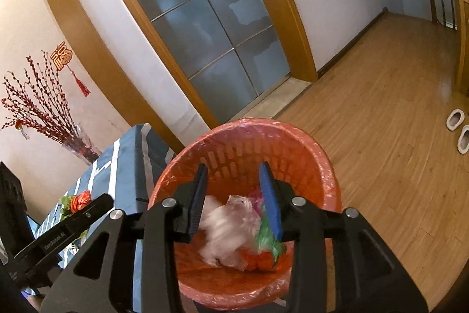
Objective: Collect trash
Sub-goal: 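Carry both bags over the orange basket and open both tools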
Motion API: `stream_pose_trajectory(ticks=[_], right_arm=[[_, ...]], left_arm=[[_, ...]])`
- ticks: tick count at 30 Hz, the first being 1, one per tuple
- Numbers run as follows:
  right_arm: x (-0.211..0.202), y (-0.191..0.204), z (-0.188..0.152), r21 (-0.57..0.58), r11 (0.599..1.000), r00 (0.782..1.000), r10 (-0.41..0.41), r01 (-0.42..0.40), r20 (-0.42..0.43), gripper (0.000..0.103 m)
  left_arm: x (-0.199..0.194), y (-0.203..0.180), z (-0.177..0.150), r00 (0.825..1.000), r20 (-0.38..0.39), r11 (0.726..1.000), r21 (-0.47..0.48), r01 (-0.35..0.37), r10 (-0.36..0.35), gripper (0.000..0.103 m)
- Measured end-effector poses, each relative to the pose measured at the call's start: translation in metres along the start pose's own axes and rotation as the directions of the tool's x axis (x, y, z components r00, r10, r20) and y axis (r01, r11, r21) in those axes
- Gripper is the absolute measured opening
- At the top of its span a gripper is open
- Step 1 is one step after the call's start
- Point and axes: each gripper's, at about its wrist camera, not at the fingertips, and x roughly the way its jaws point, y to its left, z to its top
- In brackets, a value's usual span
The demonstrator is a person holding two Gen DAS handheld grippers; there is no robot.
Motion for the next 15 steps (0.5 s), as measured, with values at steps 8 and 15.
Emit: stream_pose_trajectory(ticks=[8, 15], right_arm=[[-0.002, 0.004, -0.002, -0.018, 1.000, 1.000, -0.015, 0.015, -0.002, 0.039], [-0.006, 0.023, -0.008, -0.066, 0.998, 1.000, 0.000, -0.001, -0.007, 0.039]], left_arm=[[-0.025, 0.022, -0.007, 0.997, 0.030, 0.997, 0.013, -0.074, 0.073, 0.036], [-0.055, 0.048, -0.016, 0.988, 0.062, 0.989, 0.017, -0.144, 0.143, 0.038]])
